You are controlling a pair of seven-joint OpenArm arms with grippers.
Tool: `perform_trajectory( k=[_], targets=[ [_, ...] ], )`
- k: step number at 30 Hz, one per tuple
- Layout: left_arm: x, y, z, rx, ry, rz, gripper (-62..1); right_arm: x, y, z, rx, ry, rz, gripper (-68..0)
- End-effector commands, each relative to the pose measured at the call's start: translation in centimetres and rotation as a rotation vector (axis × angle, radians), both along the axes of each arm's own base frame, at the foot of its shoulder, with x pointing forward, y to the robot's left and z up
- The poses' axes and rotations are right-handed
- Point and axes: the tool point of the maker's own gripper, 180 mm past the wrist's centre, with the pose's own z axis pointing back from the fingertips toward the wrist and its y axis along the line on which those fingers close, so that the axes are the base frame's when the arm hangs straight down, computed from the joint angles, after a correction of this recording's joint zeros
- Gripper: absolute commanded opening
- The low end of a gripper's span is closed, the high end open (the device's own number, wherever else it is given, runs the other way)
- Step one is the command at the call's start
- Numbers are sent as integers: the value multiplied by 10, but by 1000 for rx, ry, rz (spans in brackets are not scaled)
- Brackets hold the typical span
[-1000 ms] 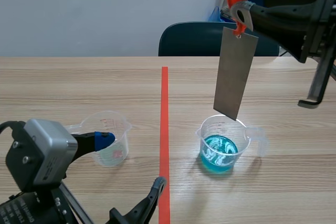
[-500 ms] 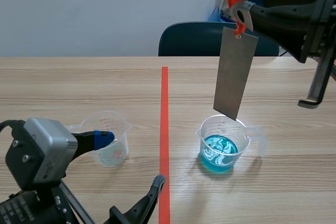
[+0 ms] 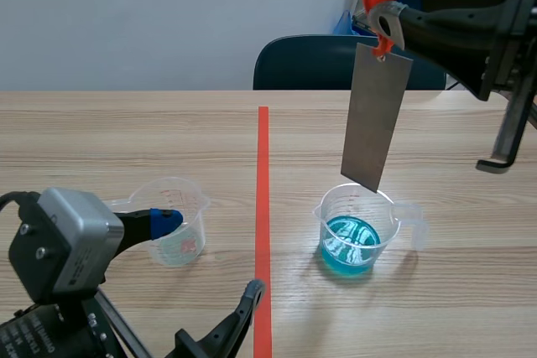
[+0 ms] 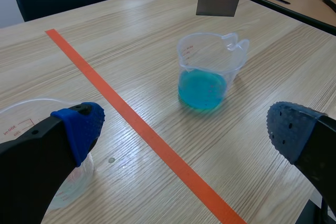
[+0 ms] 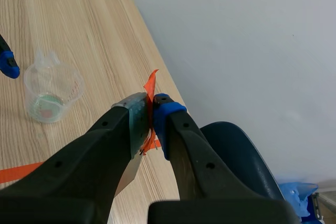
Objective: Do the redox reaction experiment
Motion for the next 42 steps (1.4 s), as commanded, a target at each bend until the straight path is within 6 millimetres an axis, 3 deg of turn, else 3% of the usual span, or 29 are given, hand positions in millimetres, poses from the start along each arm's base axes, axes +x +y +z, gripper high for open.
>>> perform_trajectory(
  k=[1, 42],
  targets=[
    [-1, -6, 7, -37, -14, -2, 14, 1, 0, 10, 22, -28, 4, -668],
    [-2, -7, 7, -28, -23, -10, 14, 1, 0, 10, 22, -28, 4, -668]
  ],
)
